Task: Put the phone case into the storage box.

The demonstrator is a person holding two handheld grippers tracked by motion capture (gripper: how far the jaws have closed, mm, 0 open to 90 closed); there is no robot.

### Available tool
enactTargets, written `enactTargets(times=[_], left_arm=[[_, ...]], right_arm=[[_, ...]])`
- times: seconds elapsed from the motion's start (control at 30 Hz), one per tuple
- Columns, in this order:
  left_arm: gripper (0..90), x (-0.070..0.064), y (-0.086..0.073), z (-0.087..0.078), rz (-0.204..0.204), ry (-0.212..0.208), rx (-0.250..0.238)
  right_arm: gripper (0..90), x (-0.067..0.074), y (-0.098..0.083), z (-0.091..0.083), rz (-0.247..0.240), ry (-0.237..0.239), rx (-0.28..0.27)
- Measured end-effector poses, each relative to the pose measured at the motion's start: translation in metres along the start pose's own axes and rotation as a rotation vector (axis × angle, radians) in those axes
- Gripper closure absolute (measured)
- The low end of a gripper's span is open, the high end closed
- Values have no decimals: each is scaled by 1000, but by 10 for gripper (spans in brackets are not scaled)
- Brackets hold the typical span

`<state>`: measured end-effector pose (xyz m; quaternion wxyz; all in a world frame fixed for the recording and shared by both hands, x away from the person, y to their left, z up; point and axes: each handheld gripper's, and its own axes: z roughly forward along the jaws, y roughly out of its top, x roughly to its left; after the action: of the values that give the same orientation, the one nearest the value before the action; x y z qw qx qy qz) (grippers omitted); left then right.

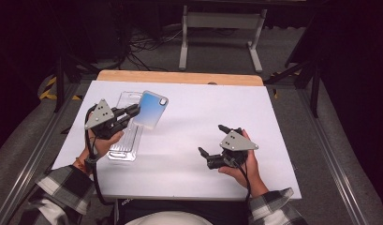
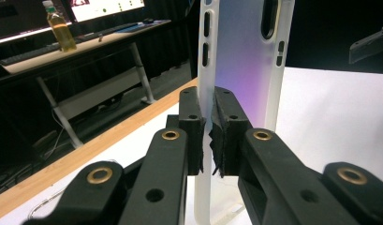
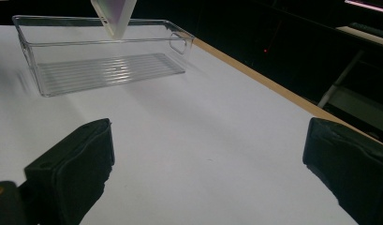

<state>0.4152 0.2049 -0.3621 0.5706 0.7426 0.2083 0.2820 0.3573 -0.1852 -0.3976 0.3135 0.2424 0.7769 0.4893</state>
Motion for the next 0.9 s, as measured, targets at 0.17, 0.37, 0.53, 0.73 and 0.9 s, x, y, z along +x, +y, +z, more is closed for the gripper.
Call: enactTargets(times=[0.17, 0.37, 0.53, 0.73, 0.9], left_arm=[[837, 3, 1, -1, -5, 3, -16], [837, 8, 2, -2, -7, 20, -16], [837, 10, 2, -2, -9, 34, -15], [837, 16, 2, -3, -17, 52, -26], [837, 20, 2, -4, -23, 64, -23]], right_arm=[[26, 0, 0, 0, -1, 0, 3], [27, 0, 0, 0, 0, 2, 5], [35, 1, 0, 1, -8, 5, 5], [35, 1, 0, 1, -8, 7, 0], [33, 0, 0, 0, -10, 11, 2]])
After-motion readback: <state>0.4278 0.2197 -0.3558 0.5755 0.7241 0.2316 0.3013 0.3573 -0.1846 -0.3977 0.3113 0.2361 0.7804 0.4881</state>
